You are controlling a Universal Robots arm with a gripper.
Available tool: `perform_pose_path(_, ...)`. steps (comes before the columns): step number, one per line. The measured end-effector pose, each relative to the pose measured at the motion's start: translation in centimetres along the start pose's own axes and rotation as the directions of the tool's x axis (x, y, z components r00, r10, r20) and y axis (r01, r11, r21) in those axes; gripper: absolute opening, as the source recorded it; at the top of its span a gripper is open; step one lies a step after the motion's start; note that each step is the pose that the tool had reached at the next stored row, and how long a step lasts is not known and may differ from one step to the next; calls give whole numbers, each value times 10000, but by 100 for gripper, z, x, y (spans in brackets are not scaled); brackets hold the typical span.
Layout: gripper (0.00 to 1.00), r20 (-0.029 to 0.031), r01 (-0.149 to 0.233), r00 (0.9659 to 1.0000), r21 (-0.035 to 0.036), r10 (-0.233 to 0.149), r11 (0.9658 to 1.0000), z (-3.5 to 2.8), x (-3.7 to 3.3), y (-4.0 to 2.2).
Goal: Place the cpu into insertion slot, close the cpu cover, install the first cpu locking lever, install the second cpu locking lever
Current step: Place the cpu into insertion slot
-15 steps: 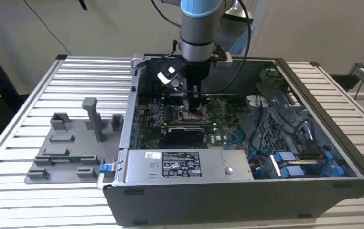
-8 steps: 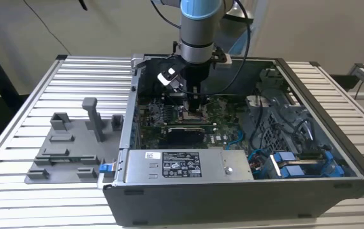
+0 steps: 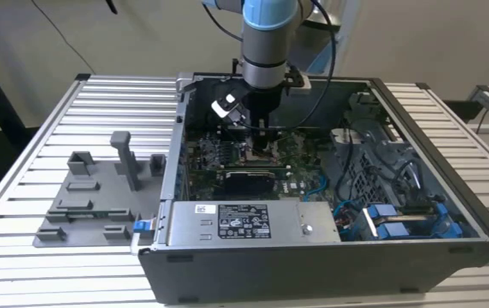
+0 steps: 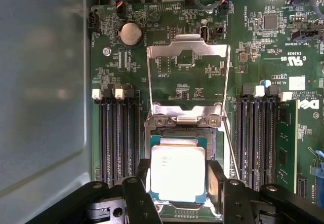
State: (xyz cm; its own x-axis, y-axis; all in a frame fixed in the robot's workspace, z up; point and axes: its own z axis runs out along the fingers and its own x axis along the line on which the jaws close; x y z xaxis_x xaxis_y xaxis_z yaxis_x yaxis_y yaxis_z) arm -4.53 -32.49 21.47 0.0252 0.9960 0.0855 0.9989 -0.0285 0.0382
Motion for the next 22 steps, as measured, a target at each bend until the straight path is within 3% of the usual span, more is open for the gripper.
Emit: perform_pose_path(22,54,-13,312,9995,33,-312,9995,104,-32,3)
